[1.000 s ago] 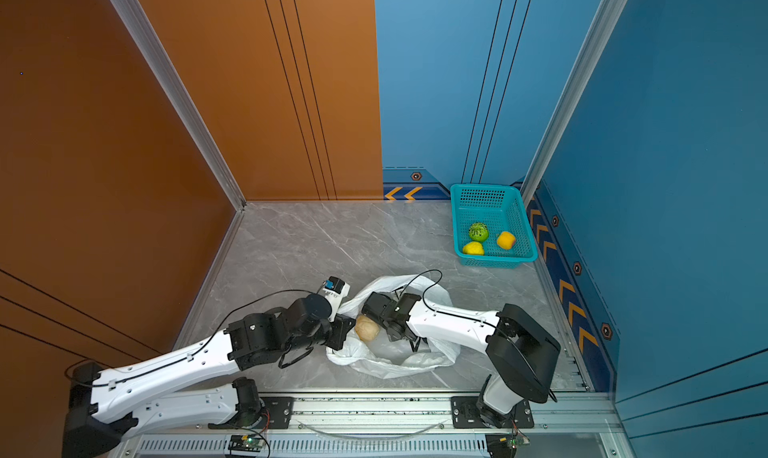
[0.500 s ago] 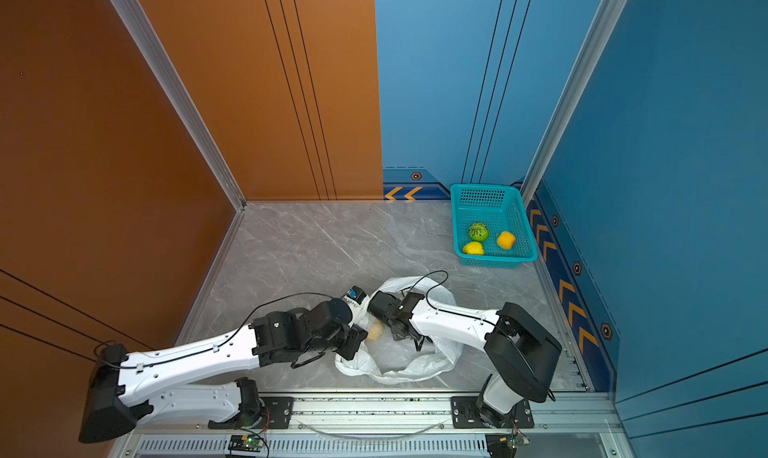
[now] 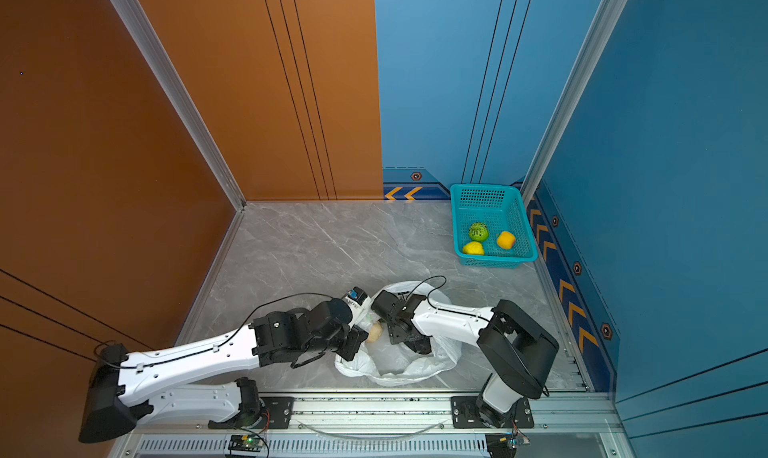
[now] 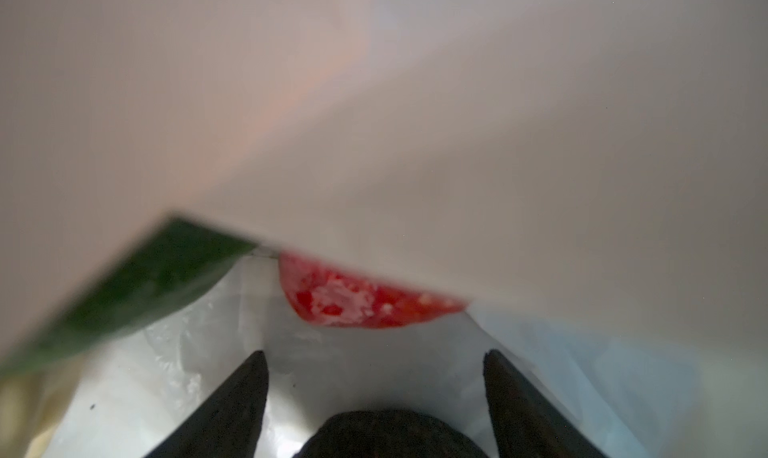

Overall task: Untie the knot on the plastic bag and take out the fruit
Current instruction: 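Grasp the dark avocado in the bag with the right gripper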

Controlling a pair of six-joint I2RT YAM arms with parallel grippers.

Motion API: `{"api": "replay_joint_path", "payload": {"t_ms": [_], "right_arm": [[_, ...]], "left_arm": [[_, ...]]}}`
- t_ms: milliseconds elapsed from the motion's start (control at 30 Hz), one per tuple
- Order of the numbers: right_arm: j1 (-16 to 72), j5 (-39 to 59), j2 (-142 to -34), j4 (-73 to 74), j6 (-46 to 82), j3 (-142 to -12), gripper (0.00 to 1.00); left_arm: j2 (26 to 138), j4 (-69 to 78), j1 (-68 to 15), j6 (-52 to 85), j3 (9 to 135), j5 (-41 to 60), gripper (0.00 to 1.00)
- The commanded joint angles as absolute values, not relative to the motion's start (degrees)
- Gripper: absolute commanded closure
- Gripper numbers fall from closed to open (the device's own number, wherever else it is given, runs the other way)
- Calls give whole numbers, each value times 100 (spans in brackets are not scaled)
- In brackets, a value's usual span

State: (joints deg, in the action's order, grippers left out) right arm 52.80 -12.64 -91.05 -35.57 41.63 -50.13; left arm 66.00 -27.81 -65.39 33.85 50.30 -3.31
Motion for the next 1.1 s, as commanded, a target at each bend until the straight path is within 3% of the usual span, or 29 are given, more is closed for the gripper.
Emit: {"api": "replay_joint_path", "payload": {"t_ms": [0,67,300,400,733,1067], "right_arm": [[5238,-1086,-8947,-3502,4125,-4848,22],[5281,-1107,-8941,-3625,4036,-4863,22],[5720,-1604,-8704,-4403,3946,-5194,0],[5869,-1729,-8640,-4596,3924,-5282,0],[5871,-1564,-8601,-4632,4079,-5069,10],[5871,-1395,-9018,-4430,4053,-4863,28]], "left_arm": [[6530,-2821,-6600,3308,5089,-233,100],[6543,-2813,-6597,3308,5074,-222,100],[6555,-2813,-6595,3322,5063,-211,100],[6591,-2816,-6594,3305,5088,-202,100],[6618,-2818,-6601,3310,5120,-211,100],[6618,-2830,-6603,3336,5124,-237,100]]}}
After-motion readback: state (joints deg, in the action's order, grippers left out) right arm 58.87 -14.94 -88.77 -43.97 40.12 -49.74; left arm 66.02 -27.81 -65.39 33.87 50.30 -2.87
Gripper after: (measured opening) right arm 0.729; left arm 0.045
